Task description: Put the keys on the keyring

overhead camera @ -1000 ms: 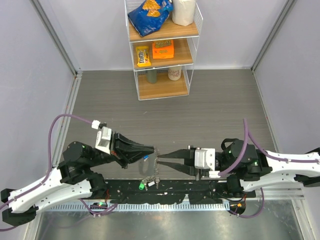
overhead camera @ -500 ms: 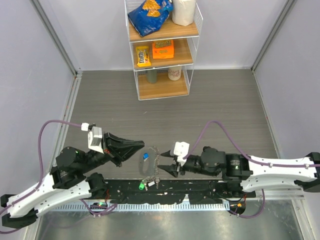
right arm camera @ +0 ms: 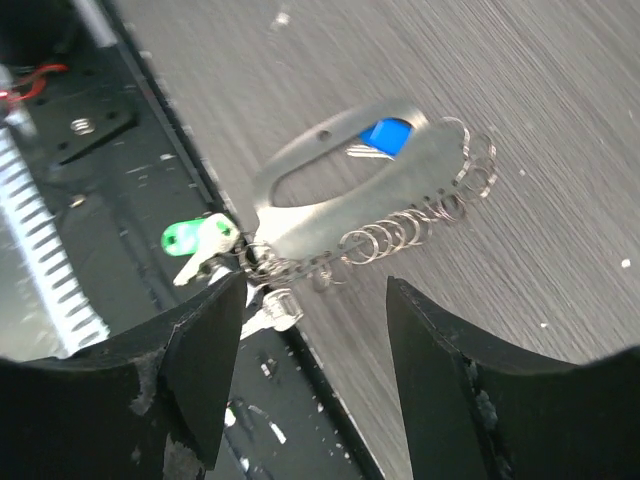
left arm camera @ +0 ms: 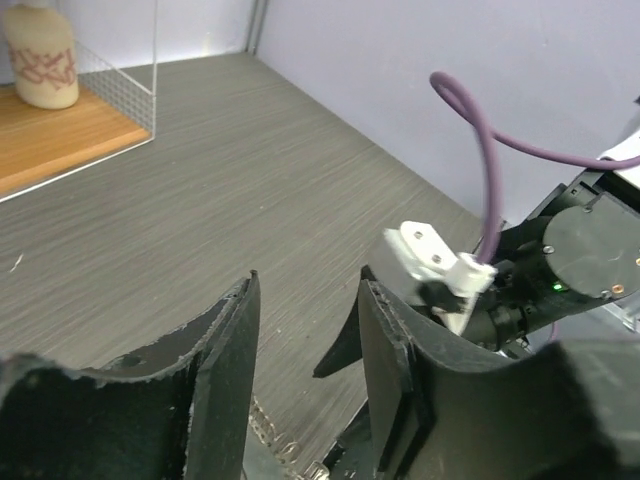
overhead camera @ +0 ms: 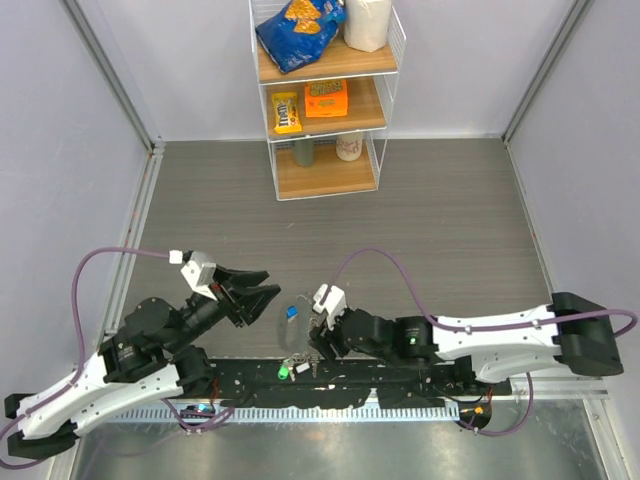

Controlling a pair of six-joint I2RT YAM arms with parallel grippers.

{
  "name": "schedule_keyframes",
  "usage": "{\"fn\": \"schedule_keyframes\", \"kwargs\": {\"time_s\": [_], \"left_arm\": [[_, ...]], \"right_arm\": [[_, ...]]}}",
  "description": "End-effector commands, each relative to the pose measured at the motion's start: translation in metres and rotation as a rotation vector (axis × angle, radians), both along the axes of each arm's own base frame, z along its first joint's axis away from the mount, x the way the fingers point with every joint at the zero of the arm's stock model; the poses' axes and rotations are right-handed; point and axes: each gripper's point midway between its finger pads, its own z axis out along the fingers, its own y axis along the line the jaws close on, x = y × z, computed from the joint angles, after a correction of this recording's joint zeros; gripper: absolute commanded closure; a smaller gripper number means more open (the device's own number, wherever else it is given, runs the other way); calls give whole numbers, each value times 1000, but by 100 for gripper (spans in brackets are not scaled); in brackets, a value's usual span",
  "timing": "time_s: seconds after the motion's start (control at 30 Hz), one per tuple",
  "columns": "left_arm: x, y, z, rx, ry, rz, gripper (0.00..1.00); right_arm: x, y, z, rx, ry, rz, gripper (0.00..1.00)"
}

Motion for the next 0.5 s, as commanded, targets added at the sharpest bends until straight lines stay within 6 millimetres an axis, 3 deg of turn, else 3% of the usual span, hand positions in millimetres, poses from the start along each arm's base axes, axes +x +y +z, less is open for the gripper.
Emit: {"fn": "schedule_keyframes", "kwargs": {"time_s": [0.0, 0.03, 0.07, 0.1, 0.13, 0.23, 0.47], "left_arm": [[7, 14, -7, -9, 24, 75, 49], [8, 15, -8, -11, 24, 81, 46], [8, 16, -8, -17, 25, 87, 44], [8, 17, -9, -17, 25, 87, 42], [8, 18, -12, -12, 28, 92, 41], [9, 20, -16, 1, 31, 98, 37], [11, 21, -23, 16, 23, 110, 33]], "right_arm": [[34, 17, 7, 84, 102, -217, 36], [42, 17, -6, 54, 124, -258, 36], [46, 20, -5, 56, 133, -280, 36], [54, 18, -20, 22, 161, -327, 36], [58, 22, -19, 28, 178, -348, 34], [70, 22, -42, 5, 255, -430, 31], [71, 37, -67, 18, 352, -444, 30]]}}
